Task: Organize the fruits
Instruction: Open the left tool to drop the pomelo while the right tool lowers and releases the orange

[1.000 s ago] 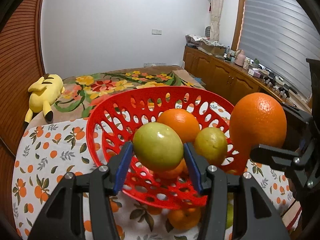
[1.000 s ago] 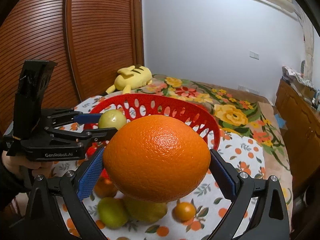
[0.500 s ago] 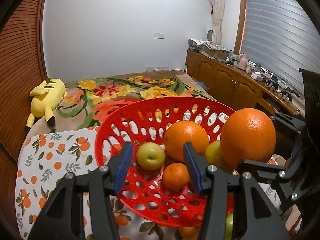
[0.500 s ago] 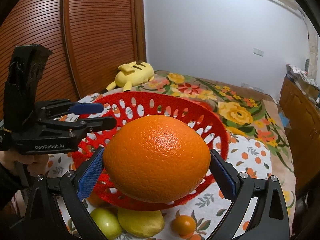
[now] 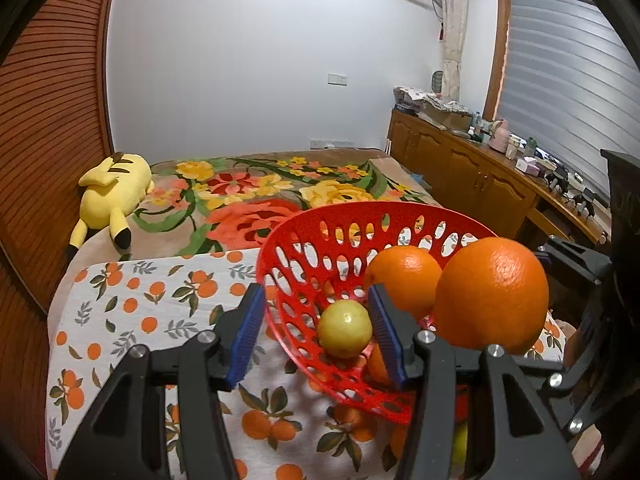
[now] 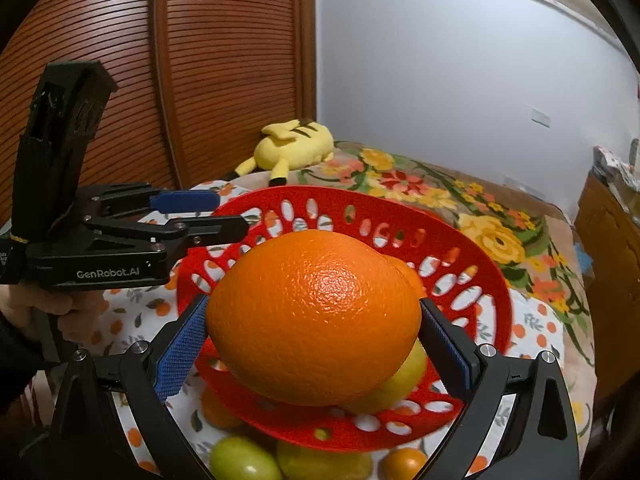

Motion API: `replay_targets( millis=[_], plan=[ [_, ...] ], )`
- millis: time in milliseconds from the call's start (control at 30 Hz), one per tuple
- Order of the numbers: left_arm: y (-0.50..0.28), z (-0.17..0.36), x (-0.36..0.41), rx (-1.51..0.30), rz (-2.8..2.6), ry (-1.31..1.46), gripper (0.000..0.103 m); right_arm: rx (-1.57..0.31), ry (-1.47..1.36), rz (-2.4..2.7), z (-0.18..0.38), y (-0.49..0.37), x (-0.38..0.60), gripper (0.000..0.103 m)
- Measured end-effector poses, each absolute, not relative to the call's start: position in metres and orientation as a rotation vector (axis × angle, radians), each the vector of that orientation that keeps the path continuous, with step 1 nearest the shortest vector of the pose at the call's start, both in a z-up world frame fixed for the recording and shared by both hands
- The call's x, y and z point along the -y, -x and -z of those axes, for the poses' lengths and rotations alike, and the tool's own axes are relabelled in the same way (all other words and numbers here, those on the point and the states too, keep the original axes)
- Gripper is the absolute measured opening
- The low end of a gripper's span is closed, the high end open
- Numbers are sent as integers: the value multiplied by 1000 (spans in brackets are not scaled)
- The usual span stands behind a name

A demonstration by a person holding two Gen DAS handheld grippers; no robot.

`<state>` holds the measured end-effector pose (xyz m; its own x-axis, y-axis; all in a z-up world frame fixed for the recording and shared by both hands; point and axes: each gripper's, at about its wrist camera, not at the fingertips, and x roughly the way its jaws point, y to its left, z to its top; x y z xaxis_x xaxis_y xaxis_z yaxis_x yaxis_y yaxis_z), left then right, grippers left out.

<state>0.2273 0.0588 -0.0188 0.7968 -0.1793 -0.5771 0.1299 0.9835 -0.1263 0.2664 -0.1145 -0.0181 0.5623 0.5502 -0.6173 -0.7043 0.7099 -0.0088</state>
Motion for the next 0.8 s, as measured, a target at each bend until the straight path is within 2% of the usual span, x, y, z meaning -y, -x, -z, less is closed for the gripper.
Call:
replay_targets(
  millis=[800],
  plan=[
    [-207, 11, -69, -613, 170, 88, 54, -707, 302, -750, 45, -273, 89, 101]
  ],
)
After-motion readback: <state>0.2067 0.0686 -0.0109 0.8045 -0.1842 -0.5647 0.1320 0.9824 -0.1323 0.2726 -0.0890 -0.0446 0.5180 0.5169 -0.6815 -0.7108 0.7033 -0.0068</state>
